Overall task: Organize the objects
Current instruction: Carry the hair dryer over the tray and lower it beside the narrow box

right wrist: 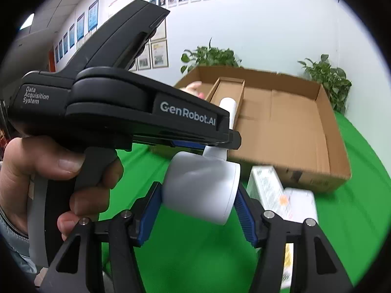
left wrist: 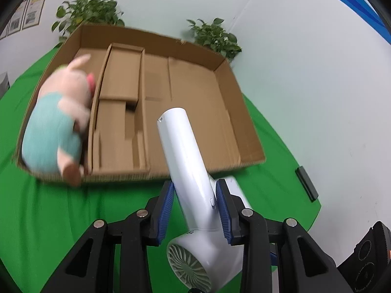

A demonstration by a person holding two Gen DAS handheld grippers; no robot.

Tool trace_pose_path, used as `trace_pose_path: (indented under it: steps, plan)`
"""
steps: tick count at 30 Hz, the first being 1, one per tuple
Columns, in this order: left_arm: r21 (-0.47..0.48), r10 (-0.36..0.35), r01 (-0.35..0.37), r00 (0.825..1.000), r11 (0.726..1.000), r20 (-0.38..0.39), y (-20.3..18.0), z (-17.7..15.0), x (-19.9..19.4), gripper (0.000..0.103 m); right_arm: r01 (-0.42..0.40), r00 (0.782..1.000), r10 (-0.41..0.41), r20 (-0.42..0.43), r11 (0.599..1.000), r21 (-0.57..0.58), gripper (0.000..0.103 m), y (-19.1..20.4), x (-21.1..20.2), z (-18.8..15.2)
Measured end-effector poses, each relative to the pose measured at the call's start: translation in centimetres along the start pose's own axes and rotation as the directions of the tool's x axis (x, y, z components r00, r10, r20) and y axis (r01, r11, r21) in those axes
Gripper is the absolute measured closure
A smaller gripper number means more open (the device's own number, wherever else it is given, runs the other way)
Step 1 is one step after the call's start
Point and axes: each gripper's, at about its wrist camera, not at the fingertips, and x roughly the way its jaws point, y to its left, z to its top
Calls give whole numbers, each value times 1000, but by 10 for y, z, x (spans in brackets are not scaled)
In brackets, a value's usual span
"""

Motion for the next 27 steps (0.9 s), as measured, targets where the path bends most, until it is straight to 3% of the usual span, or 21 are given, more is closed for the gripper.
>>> trace_pose_path:
  steps: [5,8,14,18,22,27]
  plan:
    - [42,-17,16,1000,999,13,-28,34,-9,70,10,1000,-11,22,999,36,45,-23,7,28]
    - [79,-29,27,999,997,27,-42,44,-39,70,38,999,-38,33,999,26,45,-35,13,45]
    - [109,-46,43,998,993,31,-54,95,-32,70,33,999,-34,20,999,33,45,-65,31,83]
    - [122,-31,29,999,992,20,-54,124,-15,70,30,1000,-29,-7,999,45,45,-83,55,102]
    - [98,5,0,999,995,-47,-40,144,24,70,-12,997,19,-72,995,102,45,-103,86,107]
    - [53,49,-42,989,998,-138,-12,142,76,70,-47,981,71,-183,990,131,45,-119,131,95]
